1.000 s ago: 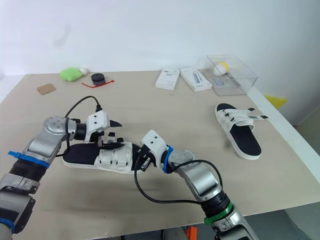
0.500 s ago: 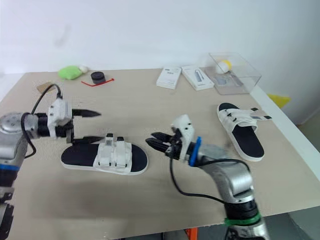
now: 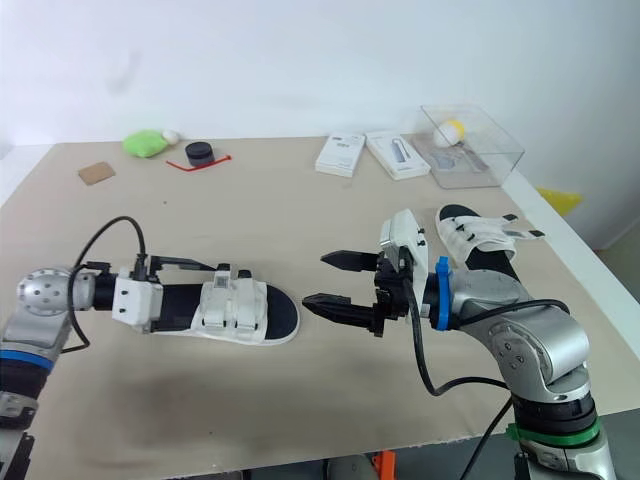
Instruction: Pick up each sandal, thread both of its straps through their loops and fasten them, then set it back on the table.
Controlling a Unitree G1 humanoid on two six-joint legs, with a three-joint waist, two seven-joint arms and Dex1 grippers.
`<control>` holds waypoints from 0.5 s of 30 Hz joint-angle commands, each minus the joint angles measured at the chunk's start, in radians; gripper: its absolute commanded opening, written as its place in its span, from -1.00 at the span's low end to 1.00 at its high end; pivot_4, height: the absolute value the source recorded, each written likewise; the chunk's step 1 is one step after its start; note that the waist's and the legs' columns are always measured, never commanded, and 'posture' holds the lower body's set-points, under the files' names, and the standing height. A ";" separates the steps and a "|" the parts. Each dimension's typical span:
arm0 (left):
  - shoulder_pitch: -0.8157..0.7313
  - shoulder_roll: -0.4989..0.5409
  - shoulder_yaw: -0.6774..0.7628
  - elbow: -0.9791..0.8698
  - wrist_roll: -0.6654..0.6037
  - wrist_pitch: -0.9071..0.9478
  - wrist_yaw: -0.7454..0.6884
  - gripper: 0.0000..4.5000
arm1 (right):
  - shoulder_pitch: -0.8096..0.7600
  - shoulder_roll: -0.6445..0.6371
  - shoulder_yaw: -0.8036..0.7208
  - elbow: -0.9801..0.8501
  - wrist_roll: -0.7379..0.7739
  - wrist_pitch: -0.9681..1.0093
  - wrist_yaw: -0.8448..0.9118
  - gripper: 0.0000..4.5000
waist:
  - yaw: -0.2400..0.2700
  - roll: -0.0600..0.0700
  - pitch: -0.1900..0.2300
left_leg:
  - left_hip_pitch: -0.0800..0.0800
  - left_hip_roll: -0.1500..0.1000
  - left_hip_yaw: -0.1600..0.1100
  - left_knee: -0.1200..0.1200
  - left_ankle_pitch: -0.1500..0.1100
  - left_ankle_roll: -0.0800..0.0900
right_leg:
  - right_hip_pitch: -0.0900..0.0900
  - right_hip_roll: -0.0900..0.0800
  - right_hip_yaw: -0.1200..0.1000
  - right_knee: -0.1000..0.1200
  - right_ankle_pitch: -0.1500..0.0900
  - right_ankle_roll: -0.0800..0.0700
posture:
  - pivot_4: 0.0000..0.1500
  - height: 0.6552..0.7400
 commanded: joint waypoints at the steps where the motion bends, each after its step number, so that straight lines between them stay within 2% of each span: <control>1: -0.030 -0.028 -0.024 -0.001 -0.013 -0.031 0.033 1.00 | -0.033 -0.018 -0.014 -0.037 0.037 -0.002 -0.009 0.98 | 0.000 0.000 0.000 | 0.000 0.000 0.000 0.000 0.000 0.000 | 0.001 0.000 0.000 0.000 0.002 0.001 | 1.00 1.00; 6: -0.042 -0.062 -0.062 0.008 -0.003 -0.020 0.055 1.00 | -0.059 -0.036 -0.035 -0.049 0.101 0.023 -0.017 0.98 | 0.000 0.000 -0.001 | 0.000 0.000 0.000 0.000 -0.001 0.001 | 0.001 0.001 0.000 0.000 0.006 0.001 | 1.00 1.00; 7: -0.039 -0.063 -0.064 0.004 -0.005 -0.018 0.061 0.89 | -0.061 -0.037 -0.040 -0.052 0.119 0.027 -0.023 1.00 | 0.000 0.000 -0.001 | 0.000 0.000 0.000 0.000 -0.001 0.002 | 0.002 0.001 0.000 0.000 0.006 0.001 | 1.00 1.00; 9: -0.032 -0.063 -0.065 -0.009 -0.004 -0.006 0.079 0.65 | -0.065 -0.040 -0.041 -0.055 0.134 0.027 -0.035 1.00 | 0.000 0.000 -0.001 | 0.000 0.000 0.000 0.000 -0.001 0.002 | 0.002 0.001 0.000 0.000 0.006 0.001 | 1.00 1.00; 12: -0.031 -0.057 -0.044 -0.019 0.013 0.027 0.139 -0.07 | -0.070 -0.035 -0.023 -0.054 0.127 0.014 -0.055 1.00 | -0.001 0.000 0.000 | 0.000 0.000 0.000 0.001 -0.001 0.002 | 0.002 0.001 0.000 0.000 0.006 0.001 | 1.00 1.00; 13: -0.036 -0.052 -0.029 -0.018 0.021 0.044 0.167 -0.16 | -0.072 -0.031 -0.015 -0.053 0.121 0.008 -0.061 1.00 | -0.001 0.000 0.000 | 0.000 0.000 0.000 0.001 0.000 0.003 | 0.002 0.001 0.000 0.000 0.006 0.001 | 1.00 1.00; 15: -0.054 -0.038 0.016 -0.006 0.052 0.097 0.265 -0.55 | -0.081 -0.013 0.008 -0.047 0.098 -0.009 -0.081 1.00 | -0.001 0.000 0.000 | 0.000 0.000 0.000 0.001 0.001 0.004 | 0.002 0.001 0.000 0.000 0.006 0.001 | 1.00 1.00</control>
